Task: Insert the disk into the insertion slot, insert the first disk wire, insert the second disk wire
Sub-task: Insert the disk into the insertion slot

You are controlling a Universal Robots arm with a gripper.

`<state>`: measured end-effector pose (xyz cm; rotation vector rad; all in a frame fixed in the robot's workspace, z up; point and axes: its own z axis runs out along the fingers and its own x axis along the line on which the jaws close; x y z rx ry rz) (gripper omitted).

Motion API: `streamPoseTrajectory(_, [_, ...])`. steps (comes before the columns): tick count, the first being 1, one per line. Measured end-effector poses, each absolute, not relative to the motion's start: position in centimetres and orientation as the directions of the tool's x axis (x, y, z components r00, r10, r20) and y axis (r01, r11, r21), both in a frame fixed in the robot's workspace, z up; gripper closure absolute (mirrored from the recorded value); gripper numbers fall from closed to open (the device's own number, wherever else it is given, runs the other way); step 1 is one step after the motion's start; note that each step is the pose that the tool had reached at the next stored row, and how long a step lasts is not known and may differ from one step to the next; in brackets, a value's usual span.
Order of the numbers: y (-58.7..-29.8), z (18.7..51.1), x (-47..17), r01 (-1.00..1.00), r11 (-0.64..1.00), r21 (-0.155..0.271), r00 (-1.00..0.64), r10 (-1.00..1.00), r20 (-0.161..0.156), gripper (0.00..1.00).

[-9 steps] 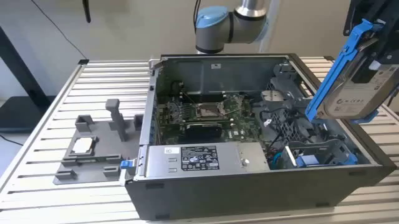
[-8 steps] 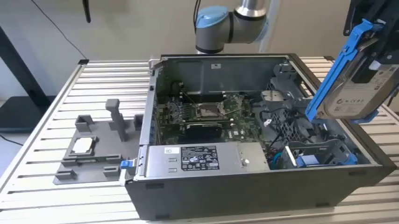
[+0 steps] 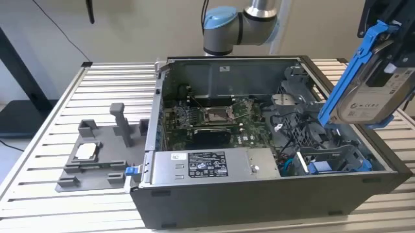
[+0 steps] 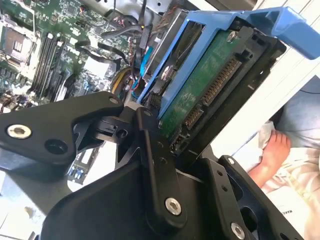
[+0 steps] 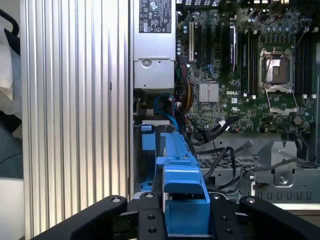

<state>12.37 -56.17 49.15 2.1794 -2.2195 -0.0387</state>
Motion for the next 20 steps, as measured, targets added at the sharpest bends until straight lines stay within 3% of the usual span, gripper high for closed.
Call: streamPoseTrajectory(20, [-56.2, 47.1, 12.4, -0.999, 0.010, 0.039, -0.009, -1.000, 0.013, 0.67])
